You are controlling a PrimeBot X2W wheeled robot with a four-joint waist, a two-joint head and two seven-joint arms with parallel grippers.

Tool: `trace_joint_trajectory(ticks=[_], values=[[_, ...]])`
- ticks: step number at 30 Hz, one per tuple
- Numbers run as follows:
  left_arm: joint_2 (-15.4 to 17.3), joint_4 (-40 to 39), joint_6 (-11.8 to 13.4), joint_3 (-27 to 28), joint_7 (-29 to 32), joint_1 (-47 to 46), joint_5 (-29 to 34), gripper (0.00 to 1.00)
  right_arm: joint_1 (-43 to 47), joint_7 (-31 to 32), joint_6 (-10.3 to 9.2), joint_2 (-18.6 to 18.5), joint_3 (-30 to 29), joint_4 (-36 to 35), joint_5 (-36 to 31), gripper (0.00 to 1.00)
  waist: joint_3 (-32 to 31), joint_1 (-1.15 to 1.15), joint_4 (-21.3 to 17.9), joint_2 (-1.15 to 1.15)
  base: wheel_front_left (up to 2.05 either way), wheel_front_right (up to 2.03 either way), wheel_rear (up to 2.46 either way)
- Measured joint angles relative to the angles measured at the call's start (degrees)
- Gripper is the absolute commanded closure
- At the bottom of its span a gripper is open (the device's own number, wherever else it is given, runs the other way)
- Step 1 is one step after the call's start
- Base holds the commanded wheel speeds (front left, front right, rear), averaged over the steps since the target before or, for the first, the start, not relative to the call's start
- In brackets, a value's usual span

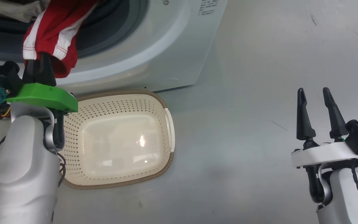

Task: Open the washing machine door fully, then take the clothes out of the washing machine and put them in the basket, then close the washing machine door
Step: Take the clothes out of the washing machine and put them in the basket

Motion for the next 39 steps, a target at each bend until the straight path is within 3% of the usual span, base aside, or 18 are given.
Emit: trace_joint_trajectory(ticks=[12,23,39], values=[[1.1,-13.8,1.8,-0.3,0.1,6.5,4.6,1.0,3.5,0.0,-0.44,-0.8,0.1,0.8,-1.8,0.0,-6.0,0.0,4.0,0.0,0.0,0.0,0.0],[0.7,-23.4,2.5,-4.6,0.1,16.2,6.9,1.0,5.5,0.0,-0.94,-2.2,0.8,0.4,-3.3,0.0,-9.5,0.0,6.4,0.0,0.0,0.0,0.0],[-0.9,-17.1,1.3,-9.9,7.3,26.4,2.8,1.0,6.0,0.6,-0.82,-1.5,2.9,-1.1,-3.3,0.0,-9.2,0.0,5.1,0.0,0.0,0.0,0.0]])
